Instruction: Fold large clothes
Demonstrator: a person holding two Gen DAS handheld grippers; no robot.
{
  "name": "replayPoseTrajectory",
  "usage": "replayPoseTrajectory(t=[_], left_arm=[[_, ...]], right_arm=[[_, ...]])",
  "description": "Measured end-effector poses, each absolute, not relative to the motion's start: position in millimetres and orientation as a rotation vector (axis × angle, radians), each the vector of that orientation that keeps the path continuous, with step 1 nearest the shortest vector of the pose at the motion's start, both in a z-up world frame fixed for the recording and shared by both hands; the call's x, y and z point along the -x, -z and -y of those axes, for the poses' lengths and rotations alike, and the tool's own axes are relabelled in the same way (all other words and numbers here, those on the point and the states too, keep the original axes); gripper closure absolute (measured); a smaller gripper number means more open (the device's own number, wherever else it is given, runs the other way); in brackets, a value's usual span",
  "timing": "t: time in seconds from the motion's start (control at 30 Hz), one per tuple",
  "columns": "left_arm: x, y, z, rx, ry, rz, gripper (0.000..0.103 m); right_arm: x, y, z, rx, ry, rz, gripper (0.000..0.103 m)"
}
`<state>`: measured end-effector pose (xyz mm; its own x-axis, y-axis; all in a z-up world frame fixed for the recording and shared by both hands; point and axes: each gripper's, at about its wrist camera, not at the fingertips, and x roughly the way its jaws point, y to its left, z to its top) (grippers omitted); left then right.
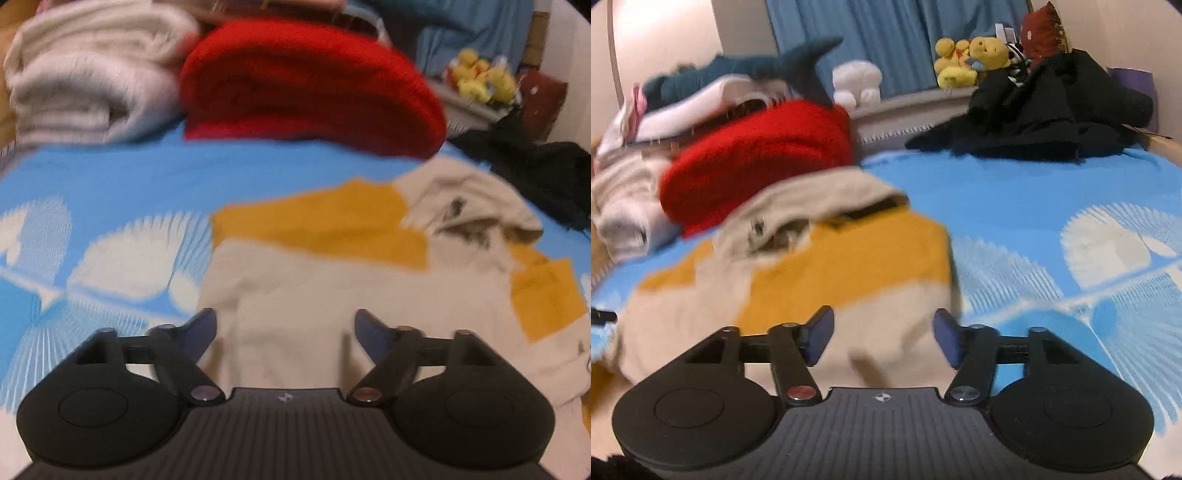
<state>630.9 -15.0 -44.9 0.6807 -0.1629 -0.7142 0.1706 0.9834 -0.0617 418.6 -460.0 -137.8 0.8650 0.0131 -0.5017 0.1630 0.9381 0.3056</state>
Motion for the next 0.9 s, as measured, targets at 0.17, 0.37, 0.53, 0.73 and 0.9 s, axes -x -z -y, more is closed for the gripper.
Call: replayPoseTrajectory(t=[0.17, 0.37, 0.53, 0.73, 0.9], left_arm=[[-642.4, 69.1, 60.8, -0.228, 0.286, -0.801, 0.102], [-656.9, 96.0, 78.8, -0.306, 0.235, -0.811, 0.103], [-664.8, 76.1, 63.3, -0.295, 0.156, -0.723, 0.103], [-643.9, 82.1, 48.0, -0.231, 0.225, -0.714, 0.093], [-633.5, 102.1, 58.1, -0.296, 0.225, -0.752, 0.075]], right_arm=[[-489.2, 138.6, 449.4, -0.319, 0.096, -0.564, 0.081], [-523.6, 200.3, 424.2, -0.121, 0.218, -0.626, 0.103], [-492.0, 190.2, 452.3, -0.339, 0.247, -0.527, 0.097], [-437.0, 202.0, 422.2, -0.025, 0.007, -0.68, 0.082], [-394.4, 188.4, 401.1, 0.204, -0.001, -0.643, 0.071]])
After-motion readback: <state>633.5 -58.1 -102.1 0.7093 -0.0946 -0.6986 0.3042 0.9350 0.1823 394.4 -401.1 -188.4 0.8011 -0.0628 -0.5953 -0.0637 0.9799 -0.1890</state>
